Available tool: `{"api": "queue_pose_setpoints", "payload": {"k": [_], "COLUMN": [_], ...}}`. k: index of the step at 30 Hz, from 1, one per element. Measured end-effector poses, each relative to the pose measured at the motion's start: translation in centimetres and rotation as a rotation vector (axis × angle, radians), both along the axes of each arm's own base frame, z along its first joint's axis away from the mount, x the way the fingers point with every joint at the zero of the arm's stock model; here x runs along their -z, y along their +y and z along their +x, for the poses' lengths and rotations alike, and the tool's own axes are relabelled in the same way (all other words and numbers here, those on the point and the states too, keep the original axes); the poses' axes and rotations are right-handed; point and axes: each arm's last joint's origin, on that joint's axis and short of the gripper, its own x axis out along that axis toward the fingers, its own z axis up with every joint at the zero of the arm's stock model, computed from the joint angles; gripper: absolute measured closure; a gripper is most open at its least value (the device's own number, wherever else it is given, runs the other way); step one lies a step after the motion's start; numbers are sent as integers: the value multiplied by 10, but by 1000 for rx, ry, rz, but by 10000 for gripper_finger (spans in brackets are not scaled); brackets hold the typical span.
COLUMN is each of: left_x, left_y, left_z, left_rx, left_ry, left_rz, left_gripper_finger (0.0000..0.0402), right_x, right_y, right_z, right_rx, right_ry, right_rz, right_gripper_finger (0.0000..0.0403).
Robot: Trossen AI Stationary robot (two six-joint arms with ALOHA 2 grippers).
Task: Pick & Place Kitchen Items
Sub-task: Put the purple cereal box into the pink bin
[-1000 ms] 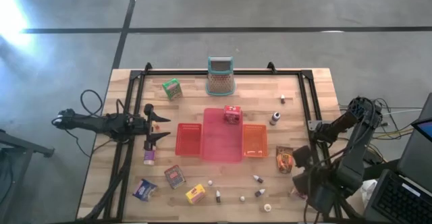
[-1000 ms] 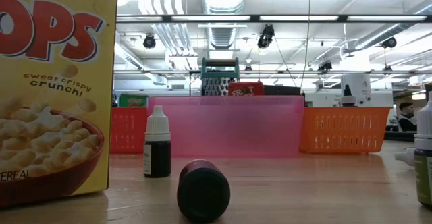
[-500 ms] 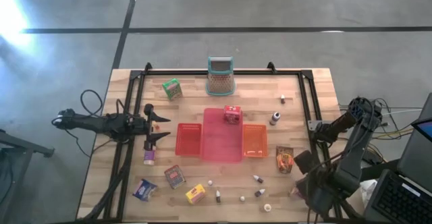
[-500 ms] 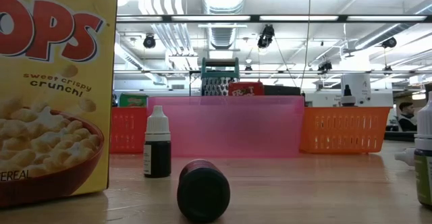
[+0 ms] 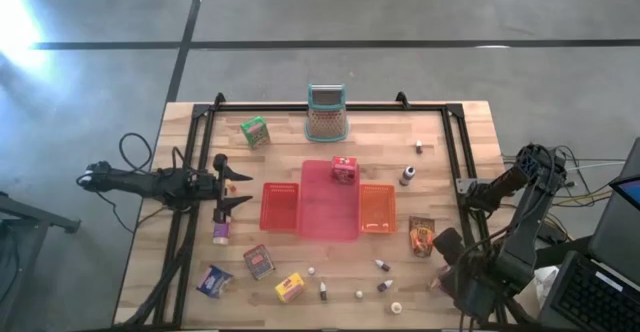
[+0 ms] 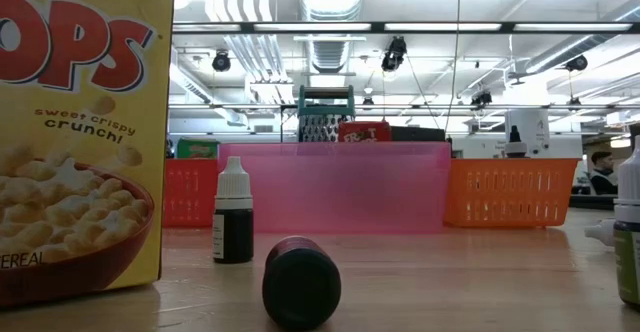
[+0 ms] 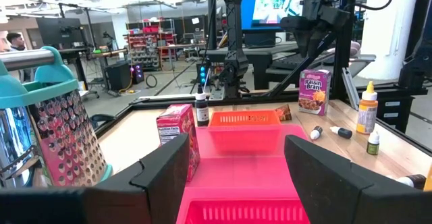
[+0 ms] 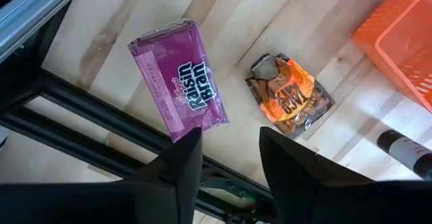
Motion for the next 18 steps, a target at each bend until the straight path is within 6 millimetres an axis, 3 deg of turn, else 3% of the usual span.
{"api": "queue_pose_setpoints", "payload": {"k": [8,13,18], "left_x": [0,0,0], "left_y": [0,0,0], "left_z": [0,0,0], "left_rx": [0,0,0], "left_ry": [0,0,-1], "left_rz": [0,0,0], "left_gripper_finger": [154,154,154], "right_x": [0,0,2], "right_y": [0,0,6], "right_z": [0,0,2], "right_rx": [16,-66,-85], "right_ry": [-2,2,9], "right_rz": [1,2,49], "right_gripper_finger": [306,328,328]}}
